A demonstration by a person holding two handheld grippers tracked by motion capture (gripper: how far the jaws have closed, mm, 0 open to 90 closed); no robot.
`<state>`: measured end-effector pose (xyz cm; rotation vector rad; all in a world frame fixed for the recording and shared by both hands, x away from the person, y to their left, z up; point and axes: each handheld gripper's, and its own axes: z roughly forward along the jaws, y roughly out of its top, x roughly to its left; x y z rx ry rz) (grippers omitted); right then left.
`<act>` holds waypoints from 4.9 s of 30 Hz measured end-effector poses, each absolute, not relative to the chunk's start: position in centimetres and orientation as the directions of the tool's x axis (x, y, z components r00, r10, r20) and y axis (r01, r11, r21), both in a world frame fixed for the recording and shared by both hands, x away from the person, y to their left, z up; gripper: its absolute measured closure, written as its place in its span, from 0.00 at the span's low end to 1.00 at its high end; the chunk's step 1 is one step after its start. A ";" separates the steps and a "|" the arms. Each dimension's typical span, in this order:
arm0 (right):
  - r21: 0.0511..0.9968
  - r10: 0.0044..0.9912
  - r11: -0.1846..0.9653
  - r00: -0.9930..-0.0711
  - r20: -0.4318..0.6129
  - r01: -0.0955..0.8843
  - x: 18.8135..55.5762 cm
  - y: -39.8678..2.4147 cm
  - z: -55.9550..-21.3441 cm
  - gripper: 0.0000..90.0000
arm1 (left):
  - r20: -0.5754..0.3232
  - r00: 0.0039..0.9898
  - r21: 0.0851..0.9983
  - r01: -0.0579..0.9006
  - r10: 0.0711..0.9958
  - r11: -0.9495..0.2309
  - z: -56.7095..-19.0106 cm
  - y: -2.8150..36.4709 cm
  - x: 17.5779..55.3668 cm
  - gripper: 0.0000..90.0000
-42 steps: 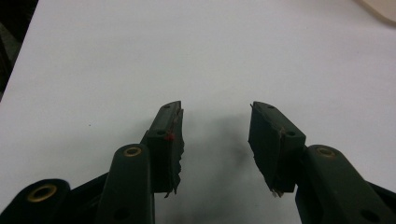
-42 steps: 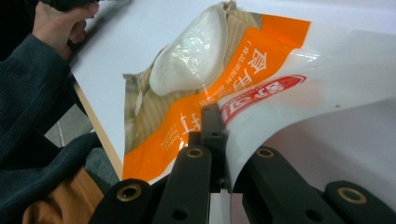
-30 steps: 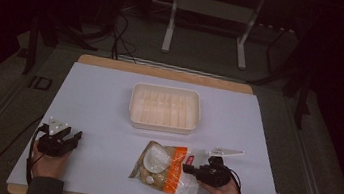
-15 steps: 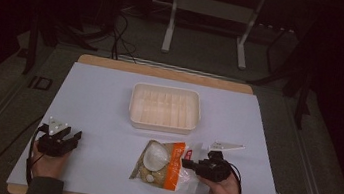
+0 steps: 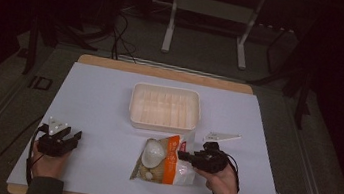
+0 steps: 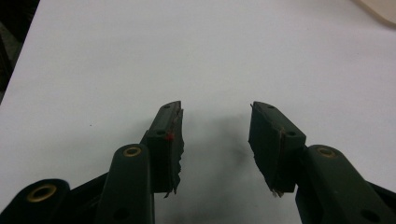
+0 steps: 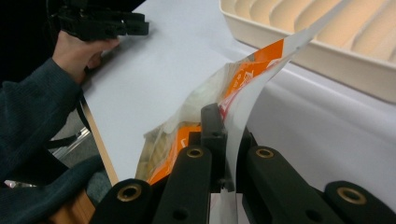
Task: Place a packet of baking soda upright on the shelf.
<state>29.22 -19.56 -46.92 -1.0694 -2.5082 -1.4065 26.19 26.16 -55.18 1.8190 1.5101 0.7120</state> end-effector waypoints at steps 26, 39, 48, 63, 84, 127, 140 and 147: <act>0.752 0.459 0.306 -0.783 0.420 0.583 30.5 -15.7 -44.3 1.00 | -0.009 0.183 0.773 0.625 0.983 -0.109 -55.2 26.2 26.2 0.60; 0.766 0.411 0.284 -0.795 0.446 0.577 30.5 -14.7 -43.3 1.00 | -0.007 0.184 0.774 0.623 0.983 -0.111 -55.2 26.2 26.2 0.60; 0.765 0.402 0.272 -0.791 0.461 0.583 30.5 -14.2 -42.8 1.00 | -0.007 0.186 0.774 0.623 0.983 -0.112 -55.2 26.2 26.2 0.60; 0.769 0.390 0.226 -0.779 0.491 0.598 30.8 -14.1 -42.1 1.00 | -0.008 0.185 0.772 0.626 0.983 -0.112 -55.1 26.2 26.2 0.60; 0.783 0.381 0.163 -0.770 0.511 0.600 31.2 -14.1 -40.5 1.00 | -0.009 0.186 0.771 0.627 0.982 -0.112 -55.1 26.2 26.2 0.60; 0.809 0.420 0.091 -0.759 0.498 0.581 33.0 -13.6 -37.6 1.00 | -0.005 0.183 0.775 0.622 0.983 -0.112 -55.1 26.2 26.1 0.59; 0.814 0.454 0.089 -0.750 0.480 0.575 34.1 -13.3 -37.2 1.00 | -0.007 0.184 0.776 0.621 0.983 -0.111 -55.1 26.2 26.1 0.59; 0.814 0.471 0.088 -0.744 0.474 0.574 34.5 -13.2 -37.2 1.00 | -0.007 0.185 0.775 0.622 0.983 -0.112 -55.1 26.2 26.1 0.59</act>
